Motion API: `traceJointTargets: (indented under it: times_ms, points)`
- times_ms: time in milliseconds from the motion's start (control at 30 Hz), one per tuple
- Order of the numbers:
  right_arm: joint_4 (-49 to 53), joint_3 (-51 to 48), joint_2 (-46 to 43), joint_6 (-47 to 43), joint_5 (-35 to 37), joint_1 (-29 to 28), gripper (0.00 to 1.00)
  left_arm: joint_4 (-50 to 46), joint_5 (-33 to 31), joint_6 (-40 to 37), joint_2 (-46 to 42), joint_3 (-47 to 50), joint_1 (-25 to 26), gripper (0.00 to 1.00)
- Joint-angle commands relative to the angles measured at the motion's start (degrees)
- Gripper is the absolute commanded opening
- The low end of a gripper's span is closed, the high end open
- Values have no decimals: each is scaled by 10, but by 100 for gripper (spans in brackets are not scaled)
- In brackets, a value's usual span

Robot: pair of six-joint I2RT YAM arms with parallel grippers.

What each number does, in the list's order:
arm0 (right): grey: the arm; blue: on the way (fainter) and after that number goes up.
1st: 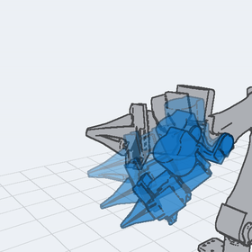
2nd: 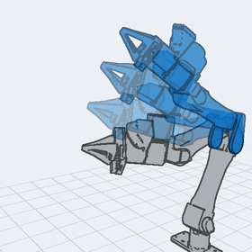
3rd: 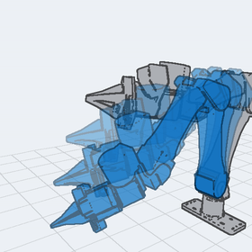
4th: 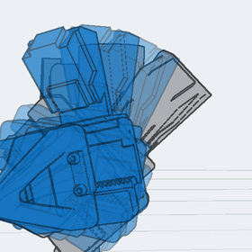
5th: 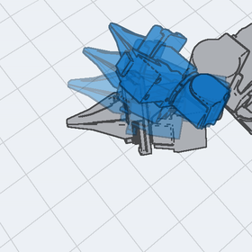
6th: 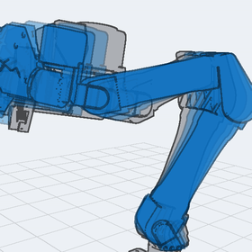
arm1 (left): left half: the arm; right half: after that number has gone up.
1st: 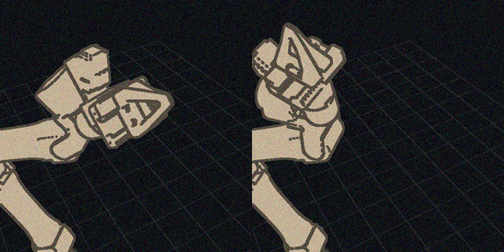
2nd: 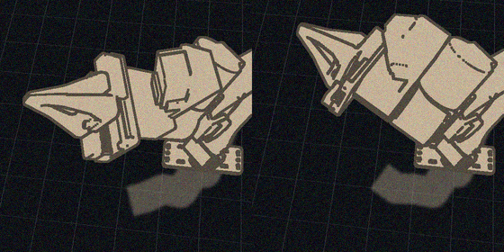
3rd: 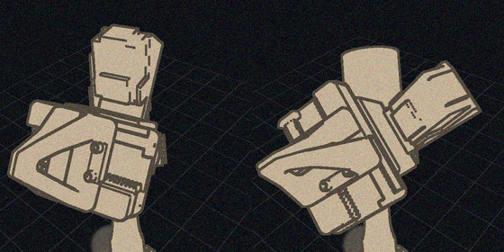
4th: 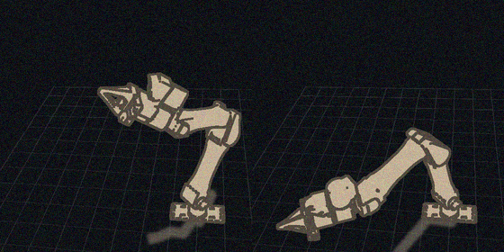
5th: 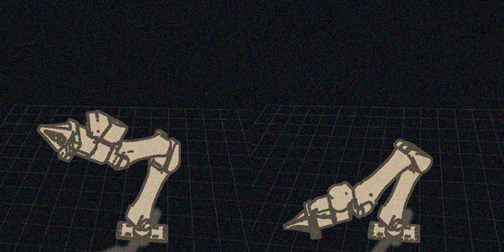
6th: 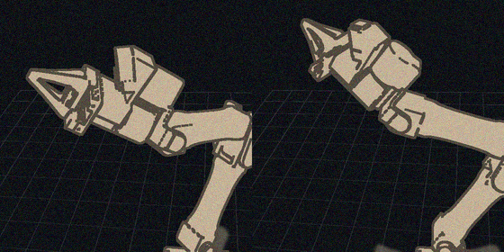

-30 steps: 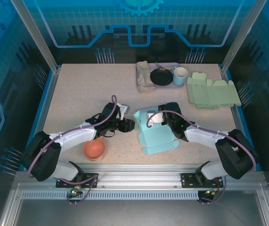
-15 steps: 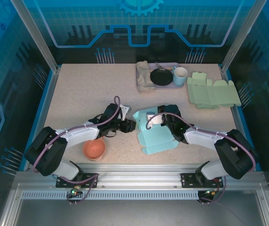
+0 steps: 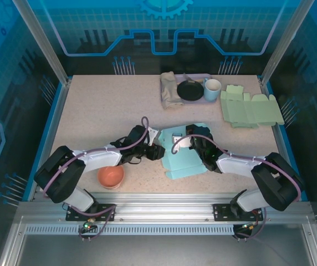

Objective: Fold the paper box

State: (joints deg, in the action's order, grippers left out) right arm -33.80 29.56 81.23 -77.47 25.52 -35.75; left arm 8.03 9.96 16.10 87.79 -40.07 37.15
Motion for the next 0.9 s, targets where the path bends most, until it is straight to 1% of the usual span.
traceJointTargets:
  times_ms: [0,167,333,433,533,667,867]
  points:
    - [-31,-11,7,-5,15,-10,0,13,-1,-10,10,-1,5,46]
    - [-22,-13,9,-2,15,-10,0,-1,-18,-26,1,-8,4,45]
    - [-8,-13,7,2,15,-10,0,-33,-35,-46,-40,-3,1,45]
    - [-1,-11,3,6,13,-9,0,-44,-50,-47,-82,18,-11,46]
    - [4,-9,3,8,10,-8,0,-39,-57,-38,-105,44,-29,46]
    - [4,-7,4,9,8,-8,0,-28,-55,-25,-96,61,-41,46]
    - [8,-8,3,9,6,-8,0,-13,-41,-20,-54,42,-50,46]
